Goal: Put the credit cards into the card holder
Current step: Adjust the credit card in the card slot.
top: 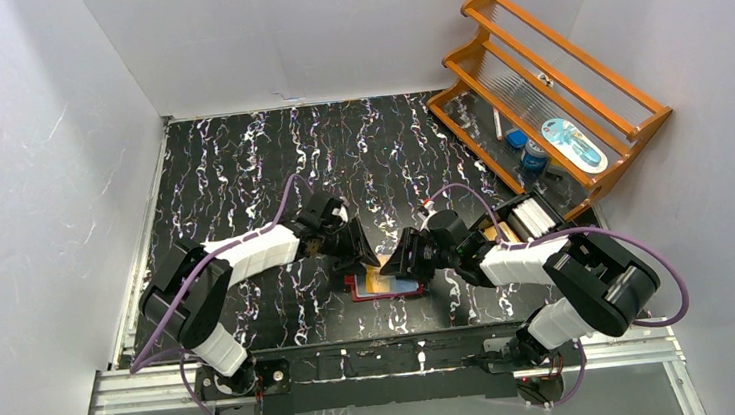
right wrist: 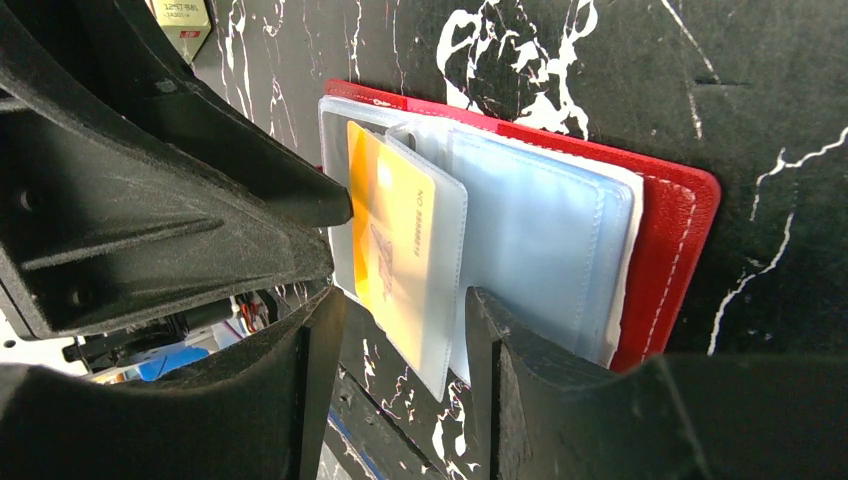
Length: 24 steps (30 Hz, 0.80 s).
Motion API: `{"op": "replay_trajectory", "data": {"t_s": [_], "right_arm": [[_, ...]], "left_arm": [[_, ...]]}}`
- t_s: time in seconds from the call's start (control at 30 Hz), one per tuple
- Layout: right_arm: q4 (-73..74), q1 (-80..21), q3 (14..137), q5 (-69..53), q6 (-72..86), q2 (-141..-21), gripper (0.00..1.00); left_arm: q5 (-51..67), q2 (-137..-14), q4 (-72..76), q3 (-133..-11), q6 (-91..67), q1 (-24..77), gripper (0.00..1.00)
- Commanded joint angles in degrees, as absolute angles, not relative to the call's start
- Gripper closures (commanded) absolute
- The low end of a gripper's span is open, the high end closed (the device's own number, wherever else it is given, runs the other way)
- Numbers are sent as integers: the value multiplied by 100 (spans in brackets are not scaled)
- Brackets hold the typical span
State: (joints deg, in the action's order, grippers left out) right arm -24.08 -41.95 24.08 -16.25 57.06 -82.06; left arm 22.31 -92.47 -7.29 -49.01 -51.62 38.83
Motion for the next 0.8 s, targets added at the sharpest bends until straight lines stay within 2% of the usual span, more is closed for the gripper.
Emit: {"op": "replay_trajectory", "data": {"t_s": [0.0, 0.37, 0.77], "right_arm": [[-2570, -4158, 2471, -1613, 5641, -8207, 44], [-2691, -4158, 2463, -1626, 5651, -8162, 45], [-2641, -4159, 2452, -1652, 5642, -8193, 46]], "left_arm": [[2336, -9267, -569, -4894, -5266, 4010, 58], [2381, -9115, -554, -4932, -5388, 4078, 58], [1847, -9124, -1303, -5243, -5155, 4075, 52]]}}
